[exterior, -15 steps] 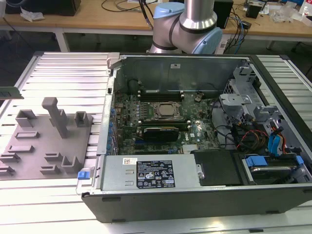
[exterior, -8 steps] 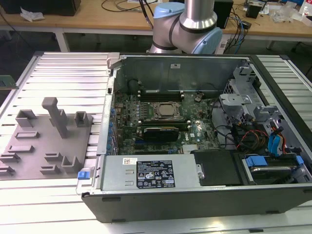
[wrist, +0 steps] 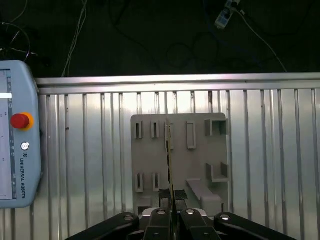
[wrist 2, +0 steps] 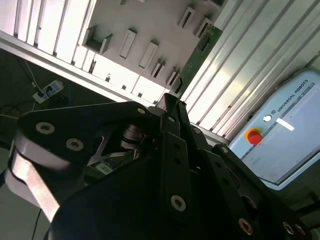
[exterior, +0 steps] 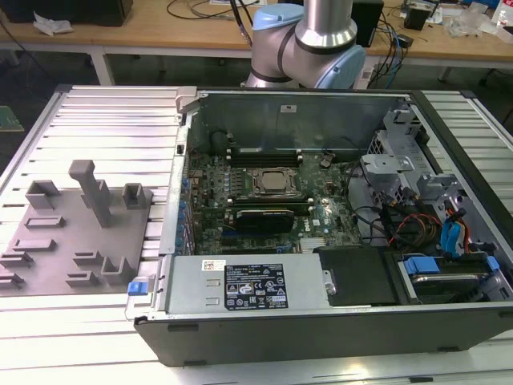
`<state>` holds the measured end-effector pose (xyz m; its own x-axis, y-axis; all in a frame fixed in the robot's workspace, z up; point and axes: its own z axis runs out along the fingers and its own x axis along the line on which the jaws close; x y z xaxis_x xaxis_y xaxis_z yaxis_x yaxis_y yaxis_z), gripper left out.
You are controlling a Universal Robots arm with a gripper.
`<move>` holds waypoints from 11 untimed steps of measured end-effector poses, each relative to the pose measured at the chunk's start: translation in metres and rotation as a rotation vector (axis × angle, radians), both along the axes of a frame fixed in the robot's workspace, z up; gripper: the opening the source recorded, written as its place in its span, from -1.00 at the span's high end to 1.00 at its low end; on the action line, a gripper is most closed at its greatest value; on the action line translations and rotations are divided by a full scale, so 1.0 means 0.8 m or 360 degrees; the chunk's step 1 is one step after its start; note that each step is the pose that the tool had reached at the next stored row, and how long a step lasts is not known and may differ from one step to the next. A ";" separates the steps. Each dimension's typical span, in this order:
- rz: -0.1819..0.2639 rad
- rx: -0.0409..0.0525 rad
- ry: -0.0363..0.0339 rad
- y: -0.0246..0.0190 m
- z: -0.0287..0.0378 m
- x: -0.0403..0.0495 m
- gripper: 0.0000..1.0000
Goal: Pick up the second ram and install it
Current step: 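Pick up the second ram and move it above second insertion slot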
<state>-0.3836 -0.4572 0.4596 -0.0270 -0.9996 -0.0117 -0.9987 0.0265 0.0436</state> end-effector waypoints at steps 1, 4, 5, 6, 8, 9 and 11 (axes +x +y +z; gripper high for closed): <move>0.0000 0.0000 0.0000 0.0007 0.0022 0.000 0.73; 0.0001 0.0011 0.0001 0.0053 0.0060 0.000 0.73; 0.0001 0.0037 0.0002 0.0071 0.0059 0.000 0.73; 0.0000 0.0089 0.0003 0.0125 0.0056 0.000 0.73; 0.0000 0.0095 0.0013 0.0260 0.0001 0.004 0.73; 0.0000 0.0095 0.0017 0.0330 -0.0041 0.008 0.73; 0.0000 0.0093 0.0022 0.0420 -0.0095 0.013 0.73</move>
<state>-0.3728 -0.4236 0.4520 -0.0278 -0.9972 -0.0700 -0.9980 0.0237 0.0586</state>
